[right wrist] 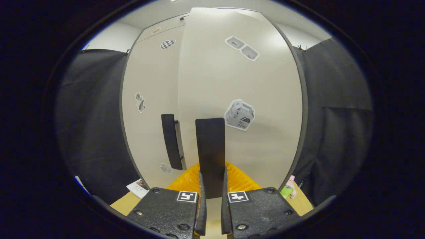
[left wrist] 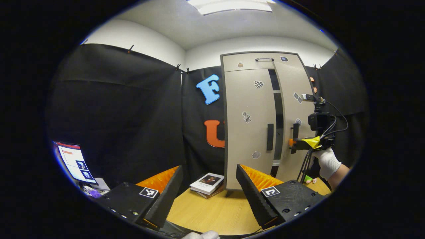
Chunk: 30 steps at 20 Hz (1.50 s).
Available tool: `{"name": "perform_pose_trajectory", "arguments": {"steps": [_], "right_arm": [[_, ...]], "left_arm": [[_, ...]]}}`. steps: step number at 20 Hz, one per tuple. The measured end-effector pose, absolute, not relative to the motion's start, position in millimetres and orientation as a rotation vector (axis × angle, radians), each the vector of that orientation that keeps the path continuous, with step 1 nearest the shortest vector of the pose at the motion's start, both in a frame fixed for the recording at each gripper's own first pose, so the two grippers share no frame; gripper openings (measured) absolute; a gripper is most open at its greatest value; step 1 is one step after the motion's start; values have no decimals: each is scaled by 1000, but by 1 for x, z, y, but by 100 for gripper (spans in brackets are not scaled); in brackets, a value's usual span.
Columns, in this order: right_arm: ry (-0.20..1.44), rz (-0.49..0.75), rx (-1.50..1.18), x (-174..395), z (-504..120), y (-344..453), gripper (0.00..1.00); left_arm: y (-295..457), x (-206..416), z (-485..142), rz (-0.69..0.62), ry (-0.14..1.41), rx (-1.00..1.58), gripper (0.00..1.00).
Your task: Open the right door of the double-door shoe cabinet with the right hand, and open the left door with the left hand.
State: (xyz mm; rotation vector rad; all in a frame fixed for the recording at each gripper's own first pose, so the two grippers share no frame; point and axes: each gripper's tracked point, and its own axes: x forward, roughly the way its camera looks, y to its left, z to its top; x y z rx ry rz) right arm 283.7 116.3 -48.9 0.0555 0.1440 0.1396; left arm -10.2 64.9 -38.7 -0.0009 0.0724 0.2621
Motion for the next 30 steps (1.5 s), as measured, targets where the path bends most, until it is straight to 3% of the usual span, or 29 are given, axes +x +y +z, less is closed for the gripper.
{"name": "perform_pose_trajectory", "arguments": {"steps": [13, 22, 30], "right_arm": [[131, 72, 64, 203, -51, 34, 16], [119, -33, 34, 177, -51, -38, 5], [131, 53, 50, 185, -49, -104, 3]], "left_arm": [[29, -35, -33, 140, 60, -6, 96], [-8, -30, -30, 45, 57, -19, 96], [-71, -5, -22, 52, 57, -39, 97]]}}
